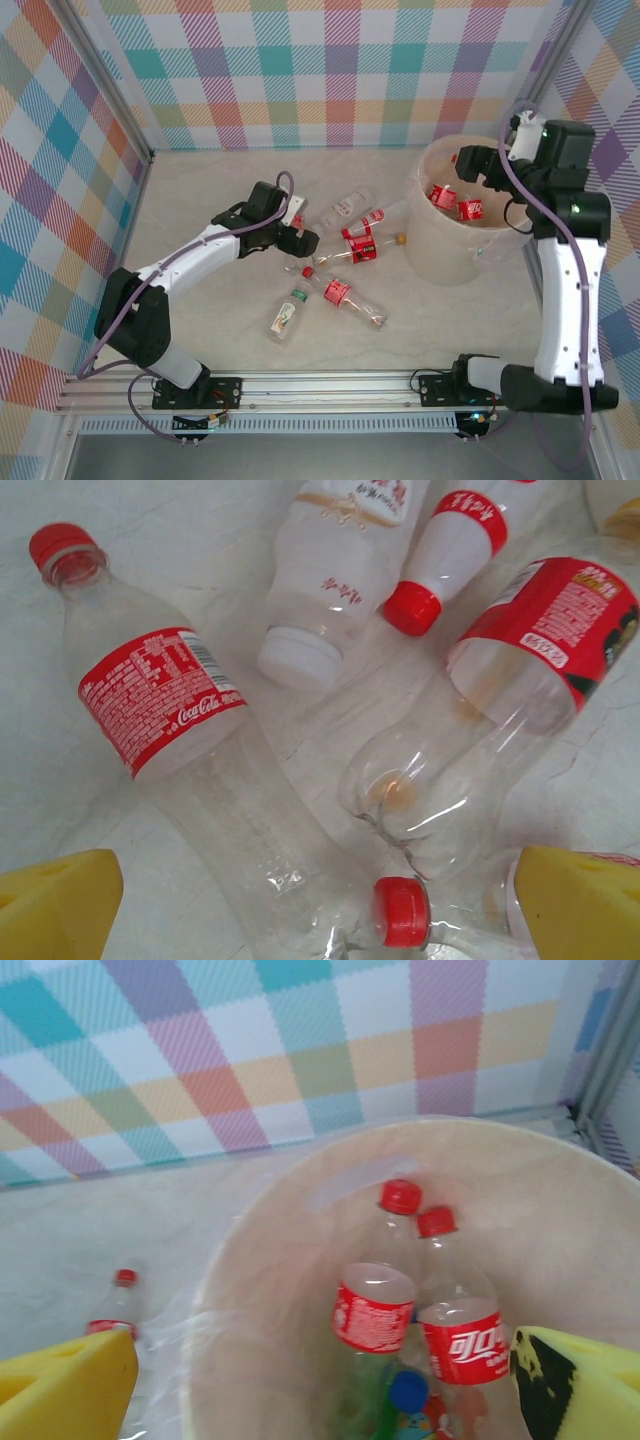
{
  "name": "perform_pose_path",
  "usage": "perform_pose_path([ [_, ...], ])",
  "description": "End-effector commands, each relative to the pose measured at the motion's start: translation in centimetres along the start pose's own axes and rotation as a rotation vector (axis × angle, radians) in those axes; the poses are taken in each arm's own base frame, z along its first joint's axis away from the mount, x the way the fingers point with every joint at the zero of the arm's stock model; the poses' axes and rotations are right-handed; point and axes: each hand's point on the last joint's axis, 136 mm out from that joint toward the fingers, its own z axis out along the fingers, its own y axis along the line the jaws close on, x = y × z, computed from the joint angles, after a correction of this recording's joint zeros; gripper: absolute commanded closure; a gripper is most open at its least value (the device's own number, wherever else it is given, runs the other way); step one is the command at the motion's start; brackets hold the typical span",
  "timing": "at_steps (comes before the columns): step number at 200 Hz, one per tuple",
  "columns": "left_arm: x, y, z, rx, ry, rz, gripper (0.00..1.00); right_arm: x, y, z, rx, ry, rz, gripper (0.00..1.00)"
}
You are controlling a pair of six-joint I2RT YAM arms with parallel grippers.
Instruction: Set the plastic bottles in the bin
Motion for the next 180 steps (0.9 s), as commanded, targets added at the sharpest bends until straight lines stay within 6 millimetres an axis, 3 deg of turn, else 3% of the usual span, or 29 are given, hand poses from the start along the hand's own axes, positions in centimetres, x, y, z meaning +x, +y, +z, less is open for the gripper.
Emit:
perform_pose_path([
  [1, 0.1, 0.2, 0.5, -0.032, 0.039, -0.041, 0.00, 1.2, 2.7, -1.9, -0.142, 0.004, 0.071, 0.04],
  [30, 1.1, 0.6, 1.9, -0.044, 0.097, -0.105, 0.07, 2.8, 3.8, -4.0, -0.196, 0.013, 0.096, 0.05],
  [92, 4.1, 1.5, 4.8, -0.066, 0.254, -0.310, 0.09, 5.3, 3.2, -6.7, -0.141, 0.010, 0.078, 0.05],
  [180, 6.1, 3.0, 7.2, -0.045, 0.328, -0.455, 0.19, 6.1, 3.3, -6.5, -0.152, 0.007, 0.085, 0.05],
])
